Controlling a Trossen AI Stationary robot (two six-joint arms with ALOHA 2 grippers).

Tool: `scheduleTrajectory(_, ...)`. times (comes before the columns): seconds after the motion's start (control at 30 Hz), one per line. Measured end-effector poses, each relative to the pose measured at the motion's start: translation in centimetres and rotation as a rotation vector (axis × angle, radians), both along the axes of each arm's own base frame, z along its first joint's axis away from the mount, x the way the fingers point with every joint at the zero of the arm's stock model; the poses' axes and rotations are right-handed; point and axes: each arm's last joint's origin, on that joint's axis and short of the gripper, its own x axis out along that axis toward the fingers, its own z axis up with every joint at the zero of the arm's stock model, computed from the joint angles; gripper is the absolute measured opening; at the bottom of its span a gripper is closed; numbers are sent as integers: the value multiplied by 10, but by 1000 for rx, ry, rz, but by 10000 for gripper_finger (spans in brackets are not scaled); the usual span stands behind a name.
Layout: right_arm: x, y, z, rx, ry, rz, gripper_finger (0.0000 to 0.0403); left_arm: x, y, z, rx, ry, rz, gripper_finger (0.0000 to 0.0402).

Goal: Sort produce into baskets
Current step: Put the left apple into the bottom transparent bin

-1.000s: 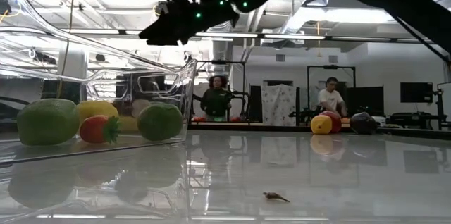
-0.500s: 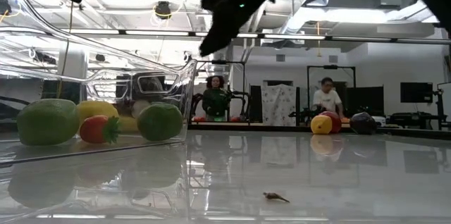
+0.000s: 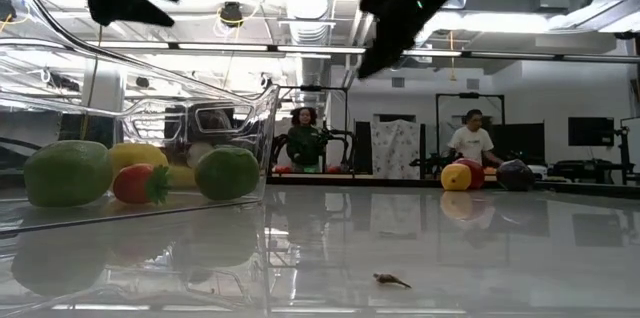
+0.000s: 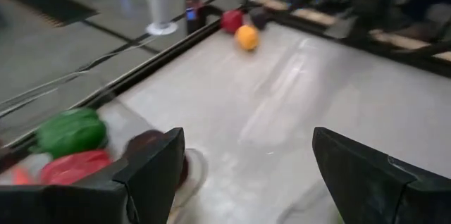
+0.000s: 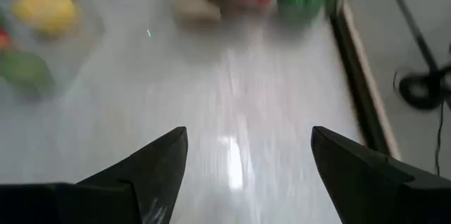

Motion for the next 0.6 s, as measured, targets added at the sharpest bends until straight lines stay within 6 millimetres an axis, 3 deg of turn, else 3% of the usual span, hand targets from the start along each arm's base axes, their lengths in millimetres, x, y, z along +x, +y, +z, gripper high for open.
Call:
scheduleTrajectory(0.23,-22,9,-22,18,-53,-55,327,25,22,-18,2,161,129,299)
scheduleTrajectory(0.6,-21,45,-52,23,-91,13,327,38,64,-40,78,476,178,299)
